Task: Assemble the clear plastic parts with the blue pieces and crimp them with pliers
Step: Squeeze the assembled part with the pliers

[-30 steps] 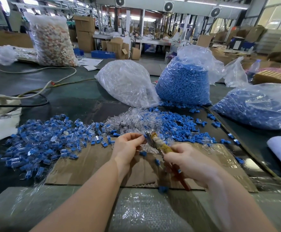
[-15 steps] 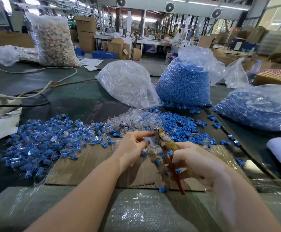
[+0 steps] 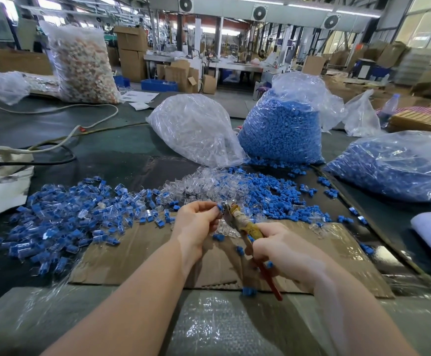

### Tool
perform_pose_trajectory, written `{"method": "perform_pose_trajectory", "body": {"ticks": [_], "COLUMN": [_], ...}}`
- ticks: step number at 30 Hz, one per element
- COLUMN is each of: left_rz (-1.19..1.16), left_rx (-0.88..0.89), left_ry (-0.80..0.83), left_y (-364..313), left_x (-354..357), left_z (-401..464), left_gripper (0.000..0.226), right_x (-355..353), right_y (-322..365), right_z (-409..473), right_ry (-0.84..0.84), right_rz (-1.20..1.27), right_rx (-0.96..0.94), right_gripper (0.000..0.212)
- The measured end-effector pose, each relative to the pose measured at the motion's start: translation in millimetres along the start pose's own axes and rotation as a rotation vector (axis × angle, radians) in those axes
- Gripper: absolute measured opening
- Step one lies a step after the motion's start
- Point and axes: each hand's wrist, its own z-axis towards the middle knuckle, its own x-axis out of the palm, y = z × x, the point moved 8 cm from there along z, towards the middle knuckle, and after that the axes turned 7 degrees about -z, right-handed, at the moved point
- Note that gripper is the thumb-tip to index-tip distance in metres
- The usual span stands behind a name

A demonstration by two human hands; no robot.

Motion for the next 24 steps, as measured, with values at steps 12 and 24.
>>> {"method": "perform_pose_trajectory", "body": {"ticks": [12,24], "left_rz": [0.152,0.101], "left_rx": [0.044,0.048], "left_ry": [-0.027,-0.067], "left_y": [-13,-16], "left_x": [0,-4], "left_z": [-6,-11], "left_gripper": [0.015,0.01], "right_x": [2,0], "right_y": [6,4], "right_z": [0,4], "right_ry": [-0.006,-0.08], "right_rz": [-0.105,-0.052], "right_rx": [-0.05,-0.079], "right_gripper": [0.025,0.027]}}
